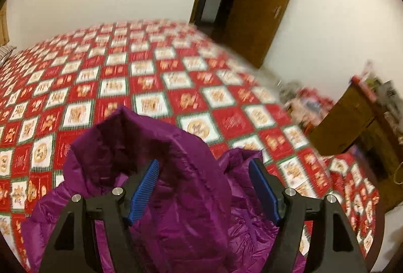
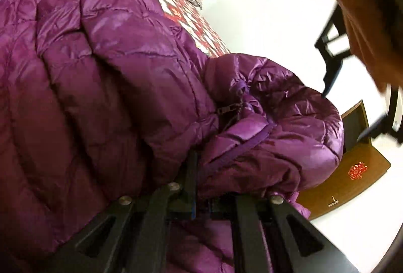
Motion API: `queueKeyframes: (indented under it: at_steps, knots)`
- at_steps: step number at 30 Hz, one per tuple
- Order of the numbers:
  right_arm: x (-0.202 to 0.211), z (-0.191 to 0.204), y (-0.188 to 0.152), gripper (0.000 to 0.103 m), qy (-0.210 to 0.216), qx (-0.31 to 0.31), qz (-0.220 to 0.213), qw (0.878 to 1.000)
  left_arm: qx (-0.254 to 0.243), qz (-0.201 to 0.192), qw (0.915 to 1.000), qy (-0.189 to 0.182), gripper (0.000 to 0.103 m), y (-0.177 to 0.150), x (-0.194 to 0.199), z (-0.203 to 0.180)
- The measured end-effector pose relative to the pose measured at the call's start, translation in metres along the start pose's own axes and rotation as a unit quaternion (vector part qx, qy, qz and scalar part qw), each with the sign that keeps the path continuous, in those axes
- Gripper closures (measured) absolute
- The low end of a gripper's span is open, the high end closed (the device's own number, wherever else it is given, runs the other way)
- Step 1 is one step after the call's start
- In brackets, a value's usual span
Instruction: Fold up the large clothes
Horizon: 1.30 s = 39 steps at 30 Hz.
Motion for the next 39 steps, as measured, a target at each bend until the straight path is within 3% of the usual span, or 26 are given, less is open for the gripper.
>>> queueKeyframes:
  at_steps: [4, 5, 6, 8, 12, 15, 17, 23, 25, 27, 29, 32, 34, 36, 39]
  knots:
    - [0.003, 0.004, 0.005, 0.092, -0.003, 0.005, -0.01, 1.0, 0.011, 0.037, 0.9981, 0.047, 0.029, -0.002, -0.028, 0.006]
    - [0.005, 0.006, 0.005, 0.092, -0.003, 0.007, -0.012, 1.0, 0.017, 0.039, 0.9979, 0.048, 0.039, -0.002, -0.032, 0.009]
    - [0.006, 0.007, 0.005, 0.092, -0.004, 0.008, -0.013, 1.0, 0.023, 0.036, 0.9984, 0.038, 0.07, -0.003, -0.032, 0.01]
    - [0.008, 0.01, 0.005, 0.093, 0.001, 0.01, -0.018, 1.0, 0.032, 0.034, 0.9987, 0.019, 0.095, -0.005, -0.03, 0.013]
    - [0.012, 0.01, 0.004, 0.093, -0.007, 0.006, -0.022, 1.0, 0.064, -0.028, 0.9974, -0.013, 0.098, 0.001, -0.002, 0.029]
    - [0.016, 0.003, 0.006, 0.093, -0.007, -0.009, -0.031, 0.999, 0.109, -0.083, 0.9895, -0.046, 0.099, -0.001, 0.037, 0.048]
    - [0.023, -0.014, 0.005, 0.093, -0.021, -0.041, -0.035, 0.998, 0.124, -0.109, 0.985, -0.049, 0.099, -0.005, 0.059, 0.059]
    - [0.039, -0.08, -0.027, 0.093, -0.091, -0.149, -0.016, 0.985, 0.159, -0.176, 0.9701, -0.052, 0.099, -0.057, 0.121, 0.088]
    - [0.037, -0.096, -0.042, 0.08, -0.102, -0.17, -0.002, 0.98, 0.158, -0.175, 0.9715, -0.022, 0.099, -0.086, 0.123, 0.093]
    - [0.036, -0.106, -0.055, 0.026, -0.118, -0.185, 0.015, 0.976, 0.159, -0.163, 0.9737, -0.004, 0.098, -0.109, 0.116, 0.095]
    - [0.035, -0.112, -0.065, 0.003, -0.138, -0.191, 0.029, 0.971, 0.165, -0.138, 0.9765, 0.013, 0.098, -0.136, 0.1, 0.099]
    - [0.042, -0.105, -0.076, 0.001, -0.133, -0.172, 0.052, 0.975, 0.2, -0.089, 0.9757, 0.013, 0.096, -0.173, 0.083, 0.106]
    - [0.052, -0.094, -0.081, 0.001, -0.124, -0.14, 0.058, 0.981, 0.236, -0.058, 0.9701, -0.008, 0.094, -0.194, 0.075, 0.109]
    - [0.065, -0.084, -0.081, 0.0, -0.119, -0.105, 0.056, 0.986, 0.253, -0.05, 0.9657, -0.031, 0.09, -0.206, 0.076, 0.107]
    - [0.08, -0.072, -0.079, 0.0, -0.129, -0.043, 0.035, 0.99, 0.24, -0.055, 0.9681, -0.048, 0.088, -0.215, 0.082, 0.1]
Point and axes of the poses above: each gripper's, at about its wrist camera, not at the fingertips, and x roughly against the way its jaws point, z to its left, y to its top, the point moved 7 cm from there along -x, roughly the way its jaws point, and after that the axes turned 7 degrees about -z, right-handed, at the moved point
